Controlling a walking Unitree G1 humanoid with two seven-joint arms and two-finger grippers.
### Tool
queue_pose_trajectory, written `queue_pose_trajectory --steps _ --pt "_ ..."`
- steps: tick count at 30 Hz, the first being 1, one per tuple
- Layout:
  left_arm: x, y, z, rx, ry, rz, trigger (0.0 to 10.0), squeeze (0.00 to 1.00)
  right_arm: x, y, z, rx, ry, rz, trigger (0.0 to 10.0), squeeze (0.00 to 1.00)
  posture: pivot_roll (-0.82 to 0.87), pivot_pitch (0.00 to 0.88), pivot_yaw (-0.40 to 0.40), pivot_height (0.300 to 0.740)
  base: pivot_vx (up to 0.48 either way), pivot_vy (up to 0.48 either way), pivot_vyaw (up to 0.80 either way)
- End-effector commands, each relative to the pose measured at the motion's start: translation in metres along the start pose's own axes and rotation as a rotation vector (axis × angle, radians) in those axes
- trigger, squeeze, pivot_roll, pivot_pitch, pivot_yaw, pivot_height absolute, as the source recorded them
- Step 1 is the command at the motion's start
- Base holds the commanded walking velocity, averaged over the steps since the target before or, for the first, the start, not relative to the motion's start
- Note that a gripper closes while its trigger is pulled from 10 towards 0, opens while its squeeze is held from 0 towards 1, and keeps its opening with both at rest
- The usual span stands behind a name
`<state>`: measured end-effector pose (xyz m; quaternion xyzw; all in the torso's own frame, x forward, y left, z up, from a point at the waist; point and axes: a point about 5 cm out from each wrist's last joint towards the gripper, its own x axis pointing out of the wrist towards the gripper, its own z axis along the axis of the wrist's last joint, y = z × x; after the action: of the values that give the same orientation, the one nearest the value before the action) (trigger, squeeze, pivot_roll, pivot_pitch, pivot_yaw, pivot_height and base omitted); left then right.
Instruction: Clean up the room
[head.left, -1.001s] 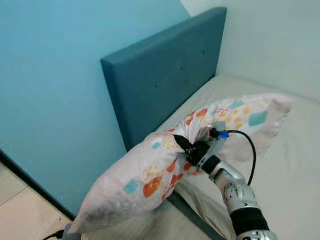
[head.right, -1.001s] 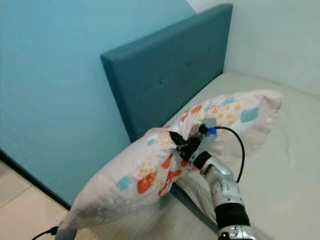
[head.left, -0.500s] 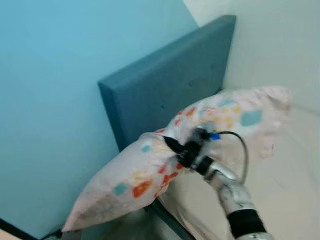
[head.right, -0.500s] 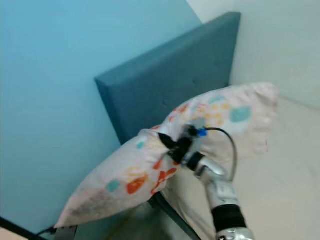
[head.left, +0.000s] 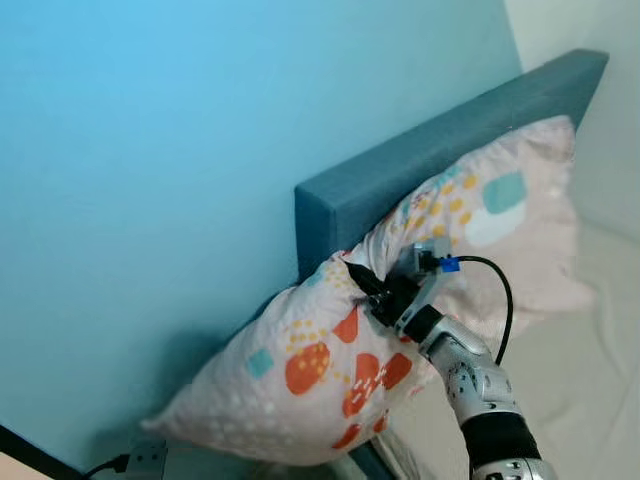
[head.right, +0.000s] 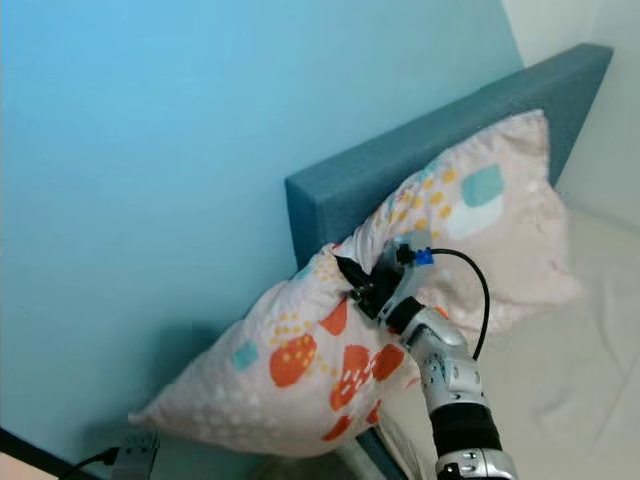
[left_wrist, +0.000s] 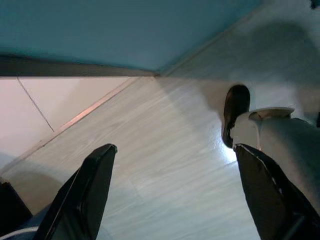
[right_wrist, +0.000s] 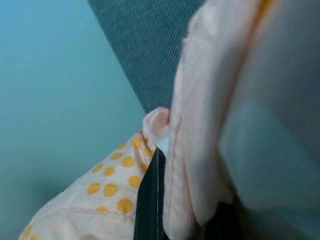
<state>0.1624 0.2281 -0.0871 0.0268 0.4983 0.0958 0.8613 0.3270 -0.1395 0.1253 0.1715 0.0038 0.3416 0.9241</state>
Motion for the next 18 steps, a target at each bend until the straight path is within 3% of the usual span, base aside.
queue_pose_trajectory --steps 1,8,15,18 --pt "-0.001 0.000 -0.013 0.004 0.048 -0.015 10.0 0.00 0.007 0.008 0.003 -0.006 -0.013 0.044 10.0 0.00 -0.08 0.041 0.069 0.740 0.000 -0.469 0.00" --pt "-0.002 -0.001 -0.014 -0.007 0.052 -0.016 10.0 0.00 0.007 0.007 0.003 -0.005 -0.006 0.031 10.0 0.00 -0.08 0.042 0.067 0.740 0.000 -0.469 0.00" --pt "-0.002 -0.001 -0.014 -0.021 0.053 -0.009 10.0 0.00 0.007 0.005 0.001 -0.012 0.013 0.014 10.0 0.00 -0.08 0.042 0.068 0.740 0.000 0.000 0.00" --pt "-0.002 -0.001 -0.014 -0.022 0.053 -0.009 10.0 0.00 0.004 -0.004 -0.003 -0.024 0.055 -0.059 10.0 0.00 -0.08 0.044 0.069 0.740 0.000 0.000 0.00"
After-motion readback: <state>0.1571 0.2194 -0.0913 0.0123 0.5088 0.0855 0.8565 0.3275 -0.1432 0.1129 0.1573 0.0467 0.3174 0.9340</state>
